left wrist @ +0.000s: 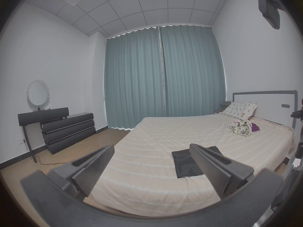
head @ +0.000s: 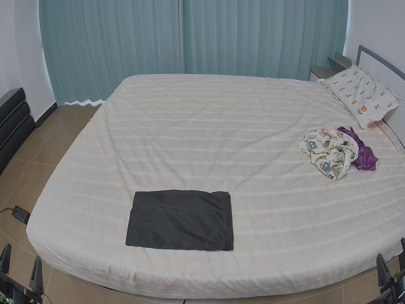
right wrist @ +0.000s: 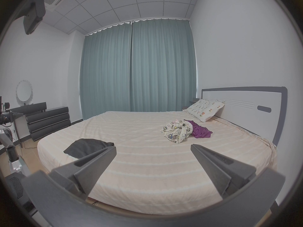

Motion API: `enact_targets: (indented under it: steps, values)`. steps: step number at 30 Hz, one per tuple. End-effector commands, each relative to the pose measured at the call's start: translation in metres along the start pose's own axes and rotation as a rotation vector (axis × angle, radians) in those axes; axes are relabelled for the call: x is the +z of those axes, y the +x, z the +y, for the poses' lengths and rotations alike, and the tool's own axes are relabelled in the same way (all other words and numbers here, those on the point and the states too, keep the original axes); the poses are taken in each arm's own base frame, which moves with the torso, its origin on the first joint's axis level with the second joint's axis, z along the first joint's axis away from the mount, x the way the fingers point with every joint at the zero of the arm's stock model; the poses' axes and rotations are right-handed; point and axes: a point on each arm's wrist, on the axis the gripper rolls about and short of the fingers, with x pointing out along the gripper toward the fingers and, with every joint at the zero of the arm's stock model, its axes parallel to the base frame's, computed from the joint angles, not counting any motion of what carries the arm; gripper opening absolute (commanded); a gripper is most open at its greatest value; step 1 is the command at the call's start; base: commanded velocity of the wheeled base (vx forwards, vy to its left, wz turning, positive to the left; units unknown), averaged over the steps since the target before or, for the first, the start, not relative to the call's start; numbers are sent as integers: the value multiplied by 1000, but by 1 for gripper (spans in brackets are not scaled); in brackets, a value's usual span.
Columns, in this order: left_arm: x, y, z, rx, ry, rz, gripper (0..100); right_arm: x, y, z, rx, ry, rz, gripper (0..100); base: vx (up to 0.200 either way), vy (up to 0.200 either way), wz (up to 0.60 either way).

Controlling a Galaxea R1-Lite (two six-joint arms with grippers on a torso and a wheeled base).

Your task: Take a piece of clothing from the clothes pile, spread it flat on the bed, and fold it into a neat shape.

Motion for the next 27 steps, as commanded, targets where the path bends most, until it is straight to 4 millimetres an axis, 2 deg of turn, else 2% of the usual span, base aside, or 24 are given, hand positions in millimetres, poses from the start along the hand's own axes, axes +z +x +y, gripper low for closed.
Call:
enact_targets:
  steps: [1,6,11,27]
  values:
    - [-4,0,0,0,-5,4,100,-4,0,0,-7,2,7,100,0,0,0]
    - [-4,0,0,-2,-5,2,100,-4,0,0,-9,1,7,100,0,0,0]
    - [-10,-1,-4,-153,-40,63,100,-4,0,0,-9,1,7,100,0,0,0]
    - [-10,0,-4,-148,-44,56,100,-4,1,0,-6,13,-2,100,0,0,0]
